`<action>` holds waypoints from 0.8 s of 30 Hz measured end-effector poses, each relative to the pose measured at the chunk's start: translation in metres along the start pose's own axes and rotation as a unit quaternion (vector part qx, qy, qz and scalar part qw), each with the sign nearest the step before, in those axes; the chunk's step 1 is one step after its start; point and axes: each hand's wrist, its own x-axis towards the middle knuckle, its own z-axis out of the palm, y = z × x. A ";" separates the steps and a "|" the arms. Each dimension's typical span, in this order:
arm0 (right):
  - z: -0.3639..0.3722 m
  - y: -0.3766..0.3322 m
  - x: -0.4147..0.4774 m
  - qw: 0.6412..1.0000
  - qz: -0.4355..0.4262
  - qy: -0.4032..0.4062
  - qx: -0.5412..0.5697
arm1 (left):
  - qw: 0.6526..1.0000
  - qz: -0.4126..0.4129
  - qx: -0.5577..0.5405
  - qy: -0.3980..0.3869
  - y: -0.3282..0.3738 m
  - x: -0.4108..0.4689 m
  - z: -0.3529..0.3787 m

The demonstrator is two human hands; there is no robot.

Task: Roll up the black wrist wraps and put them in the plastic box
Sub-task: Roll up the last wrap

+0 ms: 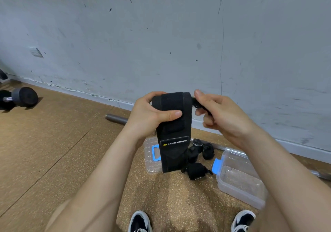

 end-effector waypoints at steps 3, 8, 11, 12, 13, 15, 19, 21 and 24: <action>-0.007 0.008 0.005 0.983 -0.101 0.120 -0.095 | 0.998 -0.030 -0.054 0.030 0.001 0.001 -0.002; 0.012 0.013 0.004 0.854 -0.370 0.179 -0.319 | 0.997 -0.060 -0.043 0.018 0.003 0.000 0.006; 0.013 0.018 0.009 0.879 -0.290 0.049 -0.375 | 0.997 -0.073 -0.016 0.003 0.007 -0.002 0.007; 0.010 0.017 0.010 0.893 -0.258 0.008 -0.367 | 0.997 -0.079 -0.011 -0.003 0.008 -0.003 0.007; 0.006 0.017 0.012 0.905 -0.242 -0.024 -0.348 | 0.996 -0.083 -0.005 -0.009 0.009 -0.004 0.006; 0.002 0.016 0.014 0.933 -0.225 -0.052 -0.276 | 0.995 -0.095 0.011 -0.018 0.010 -0.005 0.006; 0.006 0.017 0.016 0.965 -0.196 -0.065 -0.163 | 0.993 -0.092 0.063 -0.029 0.013 -0.005 0.006; 0.008 0.017 0.014 0.969 -0.191 -0.068 -0.141 | 0.996 -0.070 0.051 -0.034 0.012 -0.007 0.007; 0.010 0.015 0.013 0.976 -0.171 -0.066 -0.119 | 0.999 -0.019 0.041 -0.017 0.009 -0.009 0.011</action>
